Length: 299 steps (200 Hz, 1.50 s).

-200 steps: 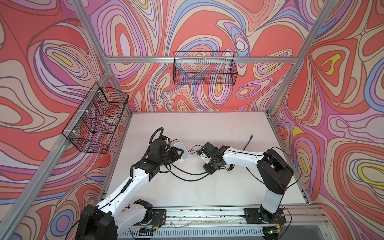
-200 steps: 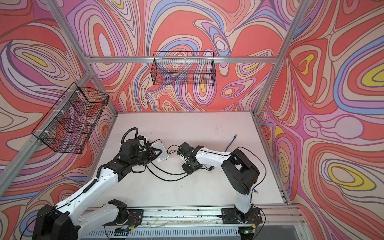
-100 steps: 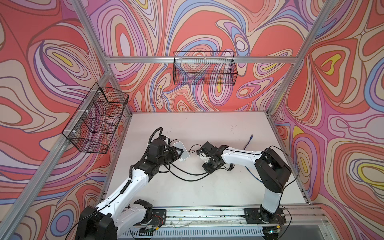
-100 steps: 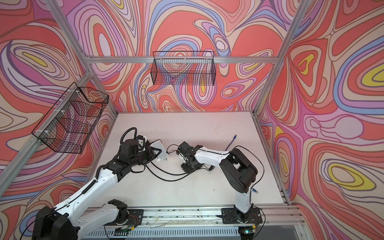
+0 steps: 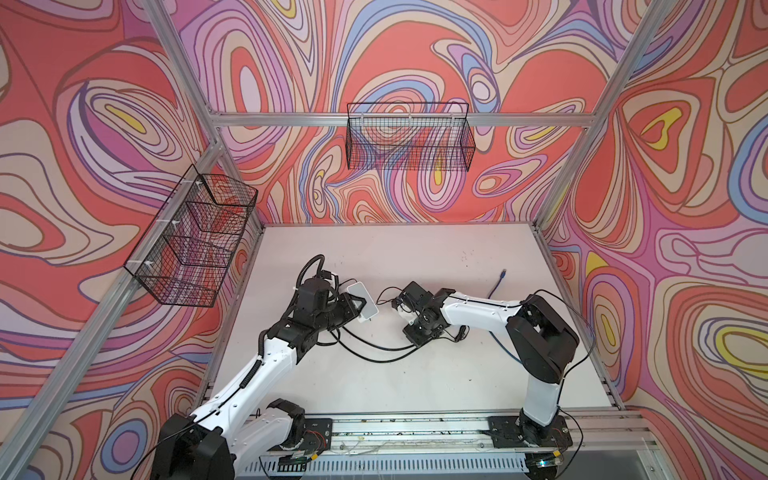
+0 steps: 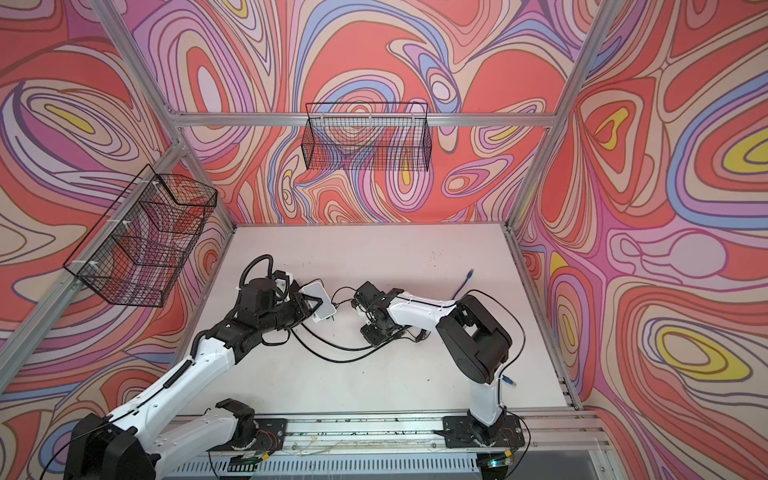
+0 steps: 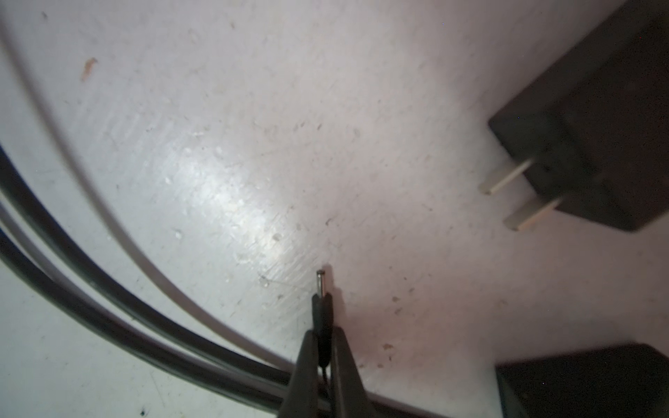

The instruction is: Insert the plug into the switch port

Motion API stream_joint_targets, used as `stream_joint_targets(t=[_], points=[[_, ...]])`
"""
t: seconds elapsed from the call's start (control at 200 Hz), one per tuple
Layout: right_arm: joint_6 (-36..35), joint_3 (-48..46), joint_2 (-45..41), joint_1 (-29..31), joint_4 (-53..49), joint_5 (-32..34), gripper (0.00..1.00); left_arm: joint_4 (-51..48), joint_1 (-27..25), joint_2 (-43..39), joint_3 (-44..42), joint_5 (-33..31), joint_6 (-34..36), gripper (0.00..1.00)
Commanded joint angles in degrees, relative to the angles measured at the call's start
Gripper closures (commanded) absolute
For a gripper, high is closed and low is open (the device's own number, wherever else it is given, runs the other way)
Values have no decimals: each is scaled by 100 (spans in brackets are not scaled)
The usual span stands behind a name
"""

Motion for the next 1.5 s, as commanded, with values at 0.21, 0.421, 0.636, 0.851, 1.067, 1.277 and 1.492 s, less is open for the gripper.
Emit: stream_joint_targets(t=[0.21,0.421,0.636,0.851,1.067,1.277,1.492], points=[[211,-498,-875,-72,785,449,100,133,39,-38,-7,162,12,91],[709,-838,-1773,-79,916,-57,100,697,43,101,-57,330,-246,91],[1507,-1478,-2598,-73,1585,-814,100,1705,34,559,-85,522,-948,93],[1873,-1568,-2878,23,1926,-996,100,2242,-140,1001,14,489,-1229,93],[1877,-1406,-2626,53,2092,-993,100,2344,-325,1164,27,454,-1285,93],[1853,-1230,-2383,53,2201,-990,100,2326,-403,1263,72,586,-1299,93],[1827,-1055,-2251,53,2159,-964,100,2348,-450,1307,21,614,-1296,93]])
